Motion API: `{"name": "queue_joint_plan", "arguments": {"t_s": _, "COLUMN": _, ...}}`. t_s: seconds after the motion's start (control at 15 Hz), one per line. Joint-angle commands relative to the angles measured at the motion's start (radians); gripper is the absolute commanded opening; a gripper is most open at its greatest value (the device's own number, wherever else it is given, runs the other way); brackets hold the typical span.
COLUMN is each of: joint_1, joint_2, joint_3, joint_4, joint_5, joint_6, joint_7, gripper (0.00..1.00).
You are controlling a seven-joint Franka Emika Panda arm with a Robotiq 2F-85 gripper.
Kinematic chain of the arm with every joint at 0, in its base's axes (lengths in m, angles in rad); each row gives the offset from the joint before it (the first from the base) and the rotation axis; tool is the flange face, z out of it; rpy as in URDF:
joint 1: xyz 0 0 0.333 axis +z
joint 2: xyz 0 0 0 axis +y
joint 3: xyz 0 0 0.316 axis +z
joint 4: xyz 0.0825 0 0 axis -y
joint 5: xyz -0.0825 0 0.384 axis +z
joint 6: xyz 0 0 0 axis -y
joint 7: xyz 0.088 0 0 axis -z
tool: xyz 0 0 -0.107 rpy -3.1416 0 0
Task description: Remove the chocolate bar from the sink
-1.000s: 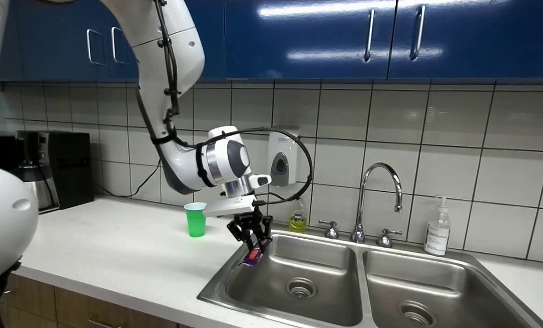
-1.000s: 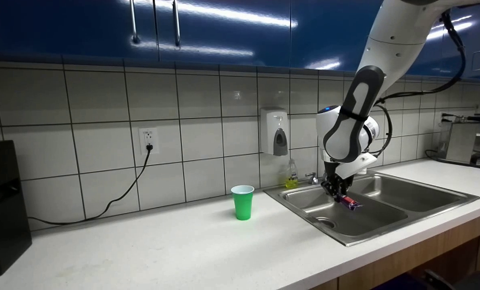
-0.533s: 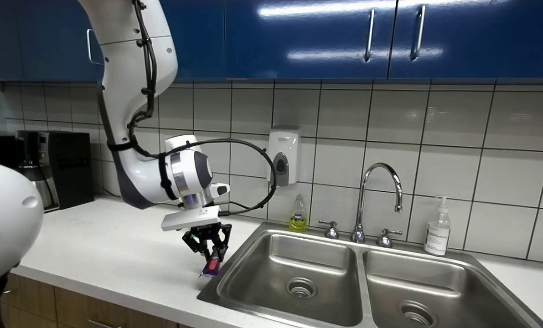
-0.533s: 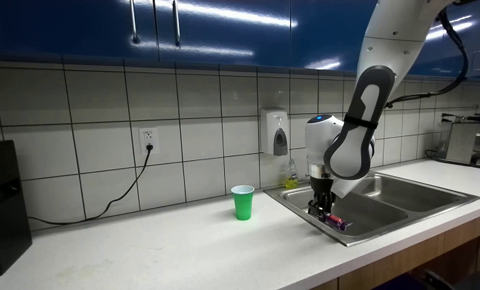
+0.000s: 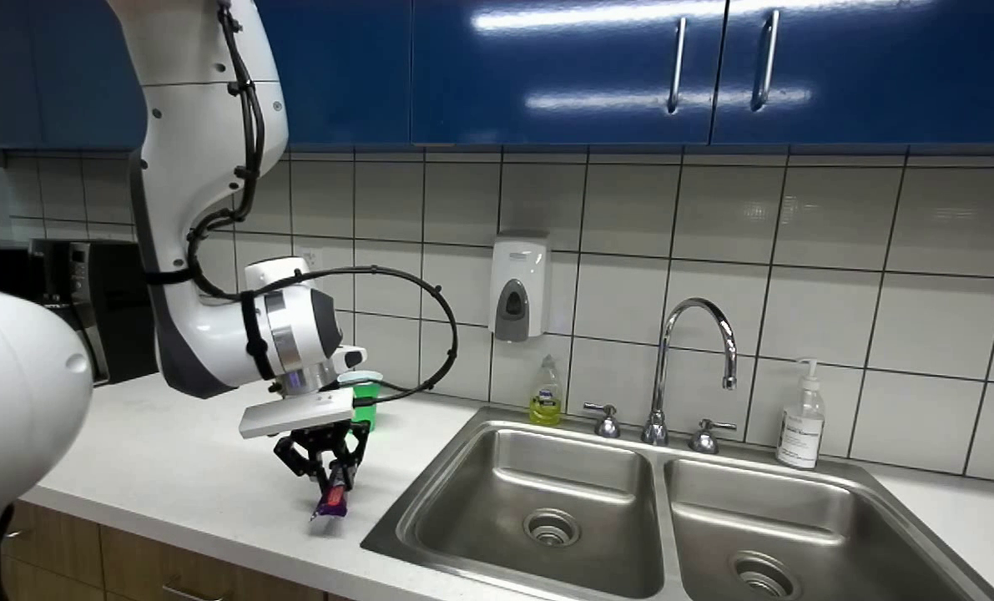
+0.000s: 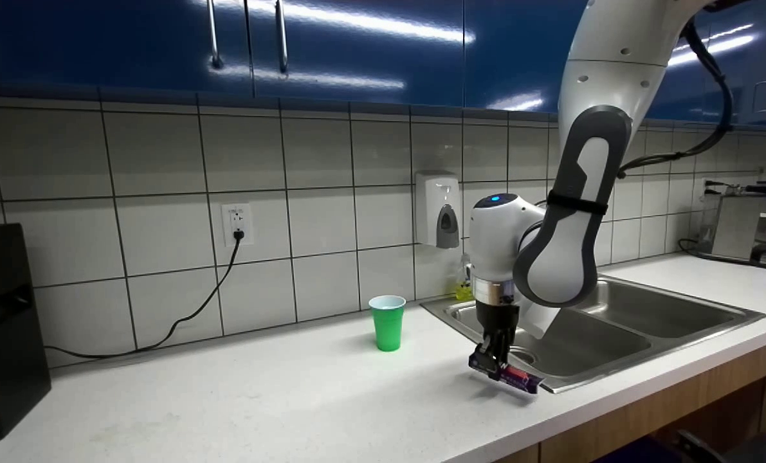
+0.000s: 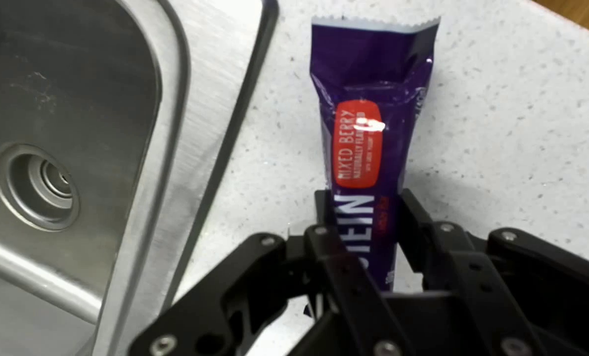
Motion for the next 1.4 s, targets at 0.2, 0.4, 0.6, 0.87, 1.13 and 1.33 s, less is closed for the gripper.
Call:
{"name": "queue_joint_plan", "arguments": {"t_s": 0.2, "joint_1": 0.005, "joint_2": -0.006, "joint_3": 0.025, "joint_4": -0.026, "joint_5": 0.006, "joint_6": 0.026, "joint_7": -0.036, "gripper": 0.10}}
{"name": "queue_joint_plan", "arguments": {"t_s": 0.4, "joint_1": 0.005, "joint_2": 0.001, "joint_3": 0.030, "joint_4": -0.022, "joint_5": 0.007, "joint_6": 0.024, "joint_7": -0.036, "gripper": 0.10}}
{"name": "queue_joint_plan", "arguments": {"t_s": 0.6, "joint_1": 0.002, "joint_2": 0.013, "joint_3": 0.035, "joint_4": -0.017, "joint_5": 0.015, "joint_6": 0.025, "joint_7": -0.041, "gripper": 0.10}}
{"name": "queue_joint_plan", "arguments": {"t_s": 0.87, "joint_1": -0.001, "joint_2": 0.038, "joint_3": 0.040, "joint_4": -0.004, "joint_5": 0.027, "joint_6": 0.022, "joint_7": -0.045, "gripper": 0.10}}
{"name": "queue_joint_plan", "arguments": {"t_s": 1.13, "joint_1": -0.002, "joint_2": 0.056, "joint_3": 0.043, "joint_4": 0.005, "joint_5": 0.034, "joint_6": 0.019, "joint_7": -0.044, "gripper": 0.10}}
{"name": "queue_joint_plan", "arguments": {"t_s": 1.33, "joint_1": -0.003, "joint_2": 0.065, "joint_3": 0.045, "joint_4": 0.012, "joint_5": 0.044, "joint_6": 0.010, "joint_7": -0.043, "gripper": 0.51}}
